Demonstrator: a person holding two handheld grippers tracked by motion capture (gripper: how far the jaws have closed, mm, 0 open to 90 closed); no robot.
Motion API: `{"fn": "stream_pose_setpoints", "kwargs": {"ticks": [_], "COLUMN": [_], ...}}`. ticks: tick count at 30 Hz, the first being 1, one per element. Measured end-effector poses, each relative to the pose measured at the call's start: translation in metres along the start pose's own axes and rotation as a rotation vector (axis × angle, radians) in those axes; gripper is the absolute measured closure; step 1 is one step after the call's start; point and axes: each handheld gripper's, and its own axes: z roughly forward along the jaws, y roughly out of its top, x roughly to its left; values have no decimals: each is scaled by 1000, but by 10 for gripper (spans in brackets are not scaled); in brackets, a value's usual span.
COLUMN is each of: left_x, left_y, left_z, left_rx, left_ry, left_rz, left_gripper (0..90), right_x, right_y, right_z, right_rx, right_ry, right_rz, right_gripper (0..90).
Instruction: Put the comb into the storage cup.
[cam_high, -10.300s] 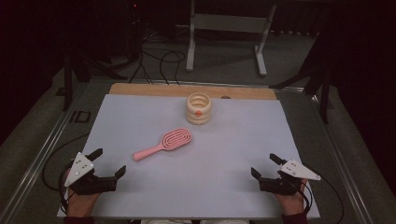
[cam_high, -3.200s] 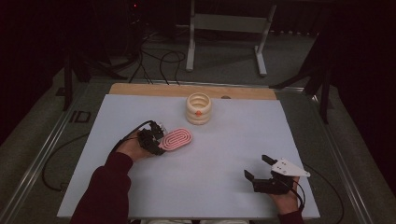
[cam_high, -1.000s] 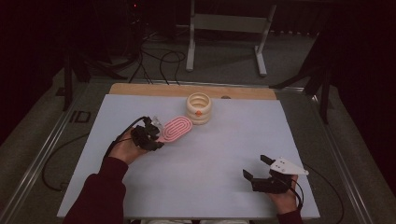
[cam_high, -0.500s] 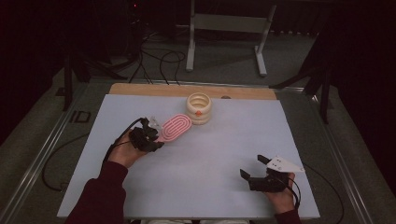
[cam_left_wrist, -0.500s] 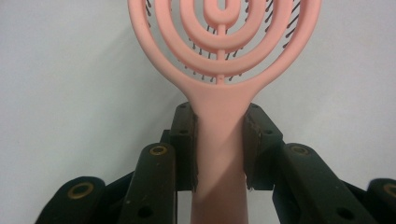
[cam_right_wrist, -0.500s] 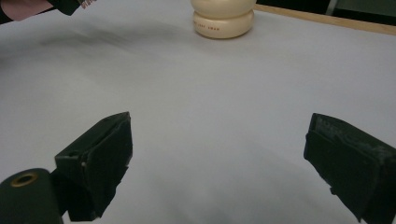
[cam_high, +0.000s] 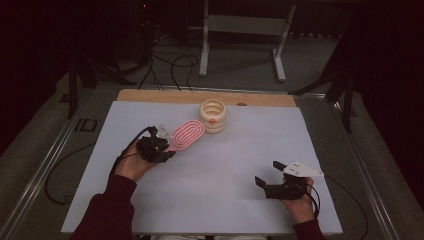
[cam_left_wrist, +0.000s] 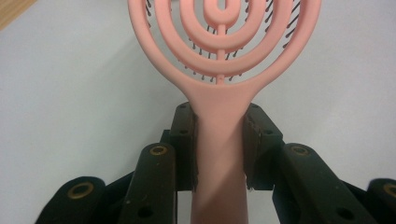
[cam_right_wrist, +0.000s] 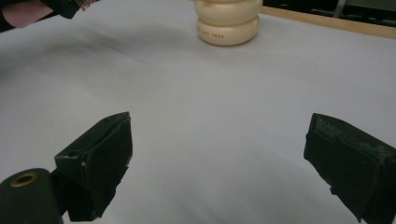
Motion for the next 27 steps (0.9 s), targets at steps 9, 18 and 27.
{"fn": "stream_pose_setpoints", "kwargs": {"ticks": [9,18,27], "left_x": [-1,-3,-7], "left_y": [1,2,2], "left_z": [-5,-7,-8], "left_rx": [-32,-54,-89], "left_ry": [26,38,58], "left_rz": [-10,-16,-19], "left_gripper": [697,697,697], "right_x": [2,4,13], "right_y": [24,54,76], "right_z": [9,25,41], "right_rx": [6,14,18], "right_ry": [39,93,134], "right_rz": [-6,34,25], "right_gripper": [80,80,80]}}
